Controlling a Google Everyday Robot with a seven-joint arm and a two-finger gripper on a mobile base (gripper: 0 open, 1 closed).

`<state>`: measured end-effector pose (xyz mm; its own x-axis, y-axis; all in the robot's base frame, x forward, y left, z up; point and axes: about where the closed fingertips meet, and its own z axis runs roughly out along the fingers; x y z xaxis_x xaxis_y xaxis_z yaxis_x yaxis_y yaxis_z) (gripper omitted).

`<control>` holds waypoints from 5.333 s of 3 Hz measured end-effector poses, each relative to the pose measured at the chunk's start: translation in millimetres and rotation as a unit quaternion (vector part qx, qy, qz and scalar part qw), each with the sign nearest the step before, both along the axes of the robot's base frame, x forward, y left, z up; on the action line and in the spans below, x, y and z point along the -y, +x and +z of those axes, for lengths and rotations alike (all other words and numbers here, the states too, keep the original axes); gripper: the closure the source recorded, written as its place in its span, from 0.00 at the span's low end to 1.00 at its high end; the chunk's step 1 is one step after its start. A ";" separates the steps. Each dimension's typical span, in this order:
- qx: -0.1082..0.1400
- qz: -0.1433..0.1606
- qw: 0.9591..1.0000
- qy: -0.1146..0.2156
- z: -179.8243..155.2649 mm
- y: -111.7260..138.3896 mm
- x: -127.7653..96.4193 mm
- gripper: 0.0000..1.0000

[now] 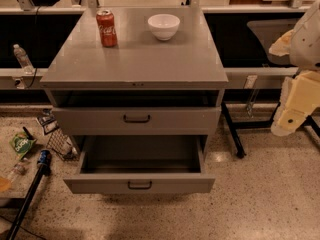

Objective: Close middle drawer

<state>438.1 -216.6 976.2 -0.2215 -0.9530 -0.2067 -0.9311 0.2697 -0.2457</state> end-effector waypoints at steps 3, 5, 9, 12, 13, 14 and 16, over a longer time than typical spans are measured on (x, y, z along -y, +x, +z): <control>-0.001 0.018 0.999 0.035 -21.7 3.9 -12.1 0.36; -0.017 0.073 0.992 0.102 -115.9 3.9 -64.6 0.83; -0.018 0.112 0.973 0.201 -281.5 -5.8 -111.9 1.00; -0.013 0.125 0.977 0.172 -463.9 46.6 -134.1 1.00; -0.007 0.127 0.978 0.166 -467.9 52.4 -134.2 1.00; -0.006 0.128 0.978 0.168 -472.0 52.7 -135.1 1.00; 0.019 0.146 0.971 0.188 -543.5 67.0 -150.5 1.00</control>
Offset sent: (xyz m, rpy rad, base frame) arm 0.0007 0.0013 -0.0035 0.0194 -0.0003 0.0081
